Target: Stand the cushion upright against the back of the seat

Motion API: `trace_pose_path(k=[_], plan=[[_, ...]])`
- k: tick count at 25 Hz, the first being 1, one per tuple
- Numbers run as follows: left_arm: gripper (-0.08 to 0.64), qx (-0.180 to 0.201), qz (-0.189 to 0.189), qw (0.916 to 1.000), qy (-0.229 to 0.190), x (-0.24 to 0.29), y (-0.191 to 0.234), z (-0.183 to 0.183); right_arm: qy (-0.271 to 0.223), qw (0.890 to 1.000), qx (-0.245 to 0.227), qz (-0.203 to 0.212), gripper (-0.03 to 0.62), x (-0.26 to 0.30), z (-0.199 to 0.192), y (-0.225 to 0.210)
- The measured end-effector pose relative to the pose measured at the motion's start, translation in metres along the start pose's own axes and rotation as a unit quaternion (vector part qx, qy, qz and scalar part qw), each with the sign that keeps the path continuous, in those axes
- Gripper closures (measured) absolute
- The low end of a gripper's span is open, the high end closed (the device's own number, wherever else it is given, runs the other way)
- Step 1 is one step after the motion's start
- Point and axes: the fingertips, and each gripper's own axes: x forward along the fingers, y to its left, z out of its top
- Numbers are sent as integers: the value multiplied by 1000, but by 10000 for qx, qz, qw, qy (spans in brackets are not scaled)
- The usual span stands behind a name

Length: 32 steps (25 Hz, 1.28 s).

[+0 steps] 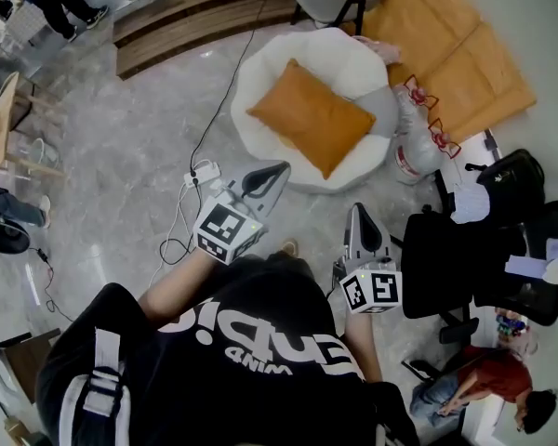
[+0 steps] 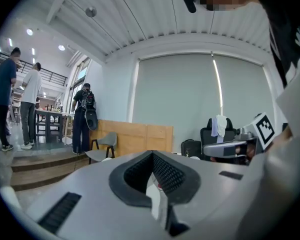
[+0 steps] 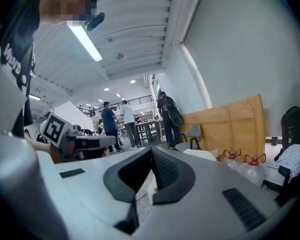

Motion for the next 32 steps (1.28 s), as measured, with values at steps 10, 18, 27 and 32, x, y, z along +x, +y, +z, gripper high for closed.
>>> trace_pose_path(k=[10, 18, 27, 32], plan=[[552, -129, 295, 9995, 49, 39, 30, -5, 254, 9991, -5, 343, 572, 50, -1, -27], [552, -190, 193, 9996, 106, 86, 79, -9, 401, 9984, 36, 408, 572, 119, -3, -43], [552, -307, 102, 9988, 362, 142, 147, -13, 514, 9976, 65, 470, 572, 213, 2, -58], [552, -429, -18, 9976, 537, 171, 183, -23, 631, 9968, 22, 489, 572, 267, 3, -68]])
